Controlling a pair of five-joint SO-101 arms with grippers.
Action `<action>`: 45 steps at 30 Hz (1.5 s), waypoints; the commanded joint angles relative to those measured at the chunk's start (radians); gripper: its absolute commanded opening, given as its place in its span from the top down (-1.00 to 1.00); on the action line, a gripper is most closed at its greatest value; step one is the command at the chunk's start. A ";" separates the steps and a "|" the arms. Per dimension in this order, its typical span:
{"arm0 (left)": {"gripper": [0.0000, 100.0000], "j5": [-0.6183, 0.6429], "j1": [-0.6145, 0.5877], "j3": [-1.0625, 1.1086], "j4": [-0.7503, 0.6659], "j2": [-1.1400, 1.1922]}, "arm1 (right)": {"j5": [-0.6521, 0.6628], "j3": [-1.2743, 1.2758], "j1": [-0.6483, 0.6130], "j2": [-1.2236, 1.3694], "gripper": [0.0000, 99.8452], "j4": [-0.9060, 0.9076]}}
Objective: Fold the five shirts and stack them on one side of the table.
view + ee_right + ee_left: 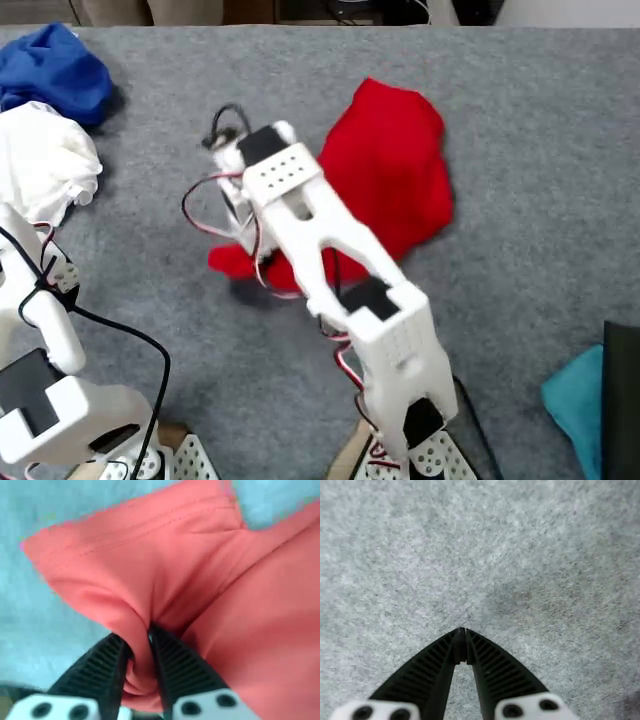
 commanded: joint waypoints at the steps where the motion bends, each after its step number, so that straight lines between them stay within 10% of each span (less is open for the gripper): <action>1: 0.96 -0.005 -0.002 -0.044 0.008 -0.036 | 0.040 0.062 -0.005 -0.090 0.92 -0.011; 9: 0.96 -0.006 -0.011 -0.046 0.008 -0.036 | 0.051 0.059 -0.024 -0.096 0.41 -0.032; 45: 0.96 -0.006 -0.397 -0.192 0.005 -0.027 | -0.046 -0.289 -0.372 0.262 0.41 -0.023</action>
